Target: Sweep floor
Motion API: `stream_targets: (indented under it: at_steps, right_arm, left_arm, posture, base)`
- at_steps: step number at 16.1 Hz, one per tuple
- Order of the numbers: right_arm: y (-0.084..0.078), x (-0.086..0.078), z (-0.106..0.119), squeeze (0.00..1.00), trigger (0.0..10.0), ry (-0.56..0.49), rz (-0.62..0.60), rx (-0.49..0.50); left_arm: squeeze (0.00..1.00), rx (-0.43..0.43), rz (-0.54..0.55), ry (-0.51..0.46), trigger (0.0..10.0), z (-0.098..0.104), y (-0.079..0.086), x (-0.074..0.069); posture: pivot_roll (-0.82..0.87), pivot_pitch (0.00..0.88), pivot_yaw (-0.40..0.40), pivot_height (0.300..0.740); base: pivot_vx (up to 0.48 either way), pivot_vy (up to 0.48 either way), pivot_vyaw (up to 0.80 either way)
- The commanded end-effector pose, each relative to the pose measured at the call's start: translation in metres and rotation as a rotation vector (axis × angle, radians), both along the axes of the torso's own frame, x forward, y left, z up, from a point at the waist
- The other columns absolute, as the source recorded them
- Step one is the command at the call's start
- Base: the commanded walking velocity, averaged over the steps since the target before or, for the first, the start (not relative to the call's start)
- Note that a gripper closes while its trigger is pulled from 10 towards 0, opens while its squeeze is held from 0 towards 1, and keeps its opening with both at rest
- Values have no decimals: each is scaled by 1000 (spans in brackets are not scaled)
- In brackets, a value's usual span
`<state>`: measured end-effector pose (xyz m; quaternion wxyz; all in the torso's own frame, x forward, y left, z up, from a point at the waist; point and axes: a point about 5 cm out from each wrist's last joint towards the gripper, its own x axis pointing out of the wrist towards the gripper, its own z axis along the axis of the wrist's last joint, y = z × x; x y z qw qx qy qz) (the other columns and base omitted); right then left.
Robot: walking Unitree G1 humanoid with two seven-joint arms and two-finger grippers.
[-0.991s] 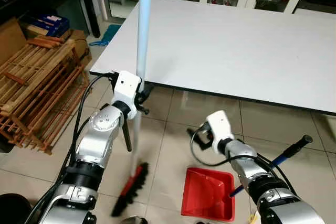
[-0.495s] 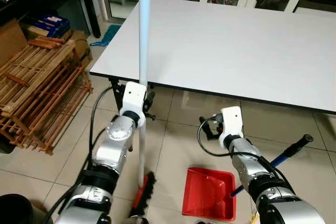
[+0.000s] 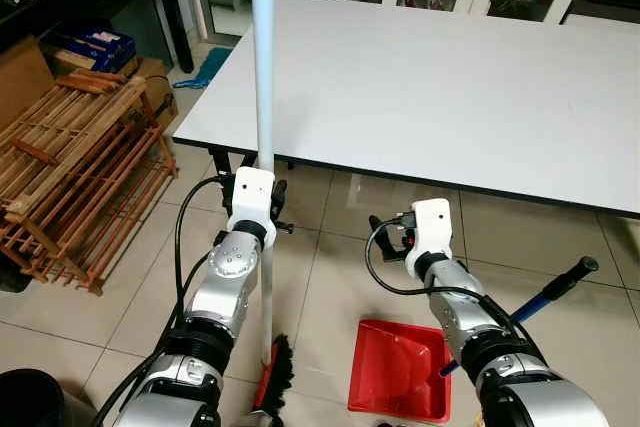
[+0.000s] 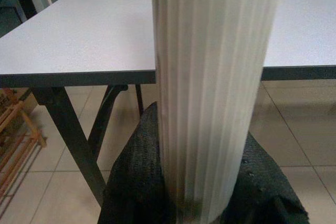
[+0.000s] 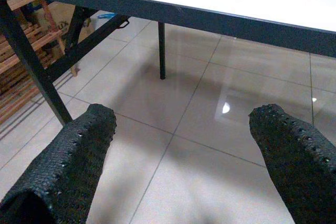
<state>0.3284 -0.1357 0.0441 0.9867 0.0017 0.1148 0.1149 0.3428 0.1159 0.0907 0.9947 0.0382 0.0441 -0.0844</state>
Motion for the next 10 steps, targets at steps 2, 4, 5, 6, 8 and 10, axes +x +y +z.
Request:
stream_targets:
  at_steps: [2, 4, 5, 6, 8, 10]
  right_arm:
    - [-1, -1, -1, 0, 10000, 2, -12, 20]
    - [-1, -1, -1, 0, 10000, -1, -16, 22]
    - [-1, -1, -1, 0, 10000, -2, -17, 22]
    - [-2, -1, -1, 0, 10000, -2, -18, 22]
    - [-2, -1, -2, 0, 10000, 0, -19, 19]
    - [-2, -2, -2, 0, 10000, 0, -18, 23]
  left_arm:
    - [0, -28, 23, -26, 10000, 5, -1, 3]
    - [0, -19, 29, -23, 10000, 1, -2, 2]
    - [0, -19, 36, -19, 10000, -2, -2, 0]
    - [0, -21, 43, -15, 10000, -4, -2, 0]
    - [0, -18, 49, -16, 10000, -5, -2, -1]
    - [0, -32, 50, -18, 10000, -6, -2, -1]
  posture:
    - [47, 13, 13, 740]
    - [45, 8, 13, 740]
    - [45, 6, 11, 740]
    - [45, 7, 10, 740]
    - [46, 7, 9, 740]
    - [46, 9, 9, 740]
  base:
    - [0, 0, 0]
    - [0, 0, 0]
    - [0, 0, 0]
    - [0, 0, 0]
    - [0, 0, 0]
    - [0, 0, 0]
